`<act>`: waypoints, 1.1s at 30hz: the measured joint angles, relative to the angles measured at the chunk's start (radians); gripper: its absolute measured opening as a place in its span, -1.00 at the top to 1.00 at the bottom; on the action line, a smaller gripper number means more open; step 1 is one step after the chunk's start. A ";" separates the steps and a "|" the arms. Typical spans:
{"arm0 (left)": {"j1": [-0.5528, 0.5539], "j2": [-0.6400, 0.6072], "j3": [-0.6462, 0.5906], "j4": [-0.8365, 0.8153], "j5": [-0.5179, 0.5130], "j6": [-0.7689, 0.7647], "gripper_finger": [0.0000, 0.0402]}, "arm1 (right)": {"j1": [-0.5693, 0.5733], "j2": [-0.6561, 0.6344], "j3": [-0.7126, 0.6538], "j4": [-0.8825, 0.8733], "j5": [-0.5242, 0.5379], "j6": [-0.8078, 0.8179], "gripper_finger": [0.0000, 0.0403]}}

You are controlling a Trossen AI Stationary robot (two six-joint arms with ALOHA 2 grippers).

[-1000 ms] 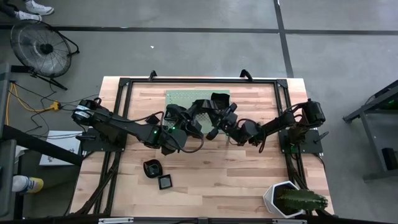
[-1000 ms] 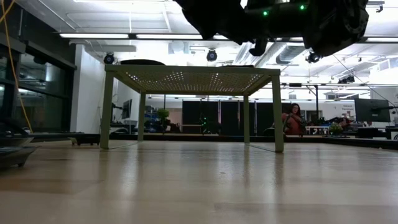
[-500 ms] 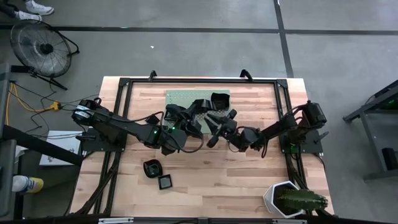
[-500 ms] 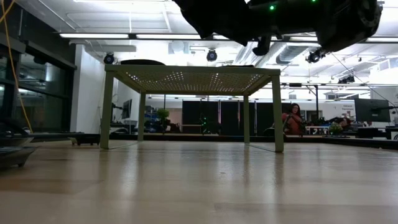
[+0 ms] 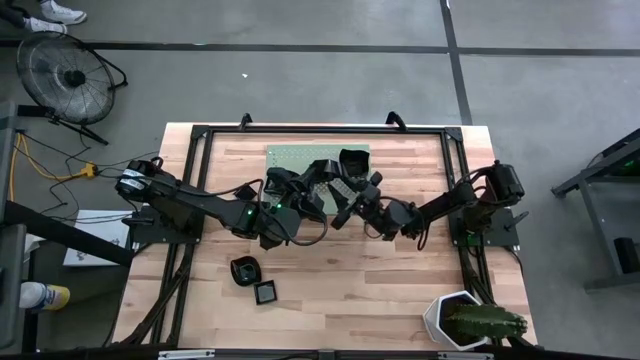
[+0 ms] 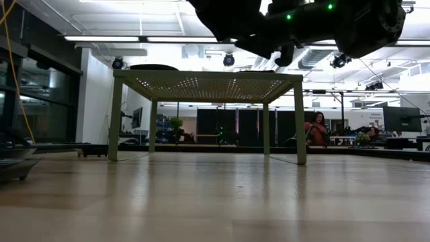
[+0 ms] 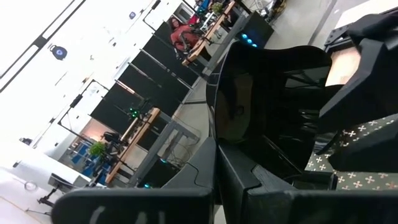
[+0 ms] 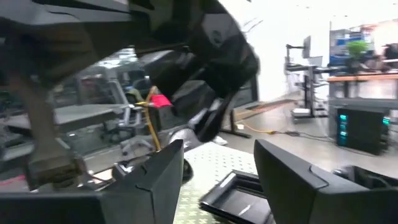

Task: Pick & Place Mini shaped plates
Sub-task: Stack the distorted square plate on top of the other distorted square plates on the shelf

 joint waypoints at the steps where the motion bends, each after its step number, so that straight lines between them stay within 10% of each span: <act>1: 0.000 0.000 0.000 0.000 0.003 0.000 1.00 | -0.003 0.000 0.000 0.001 -0.010 0.000 0.05; 17: 0.000 0.000 0.000 0.000 0.007 0.000 1.00 | -0.039 0.000 0.000 0.114 -0.051 -0.055 0.08; 33: 0.000 0.000 0.000 0.000 0.031 -0.001 1.00 | -0.039 0.000 0.000 0.120 -0.064 -0.055 0.74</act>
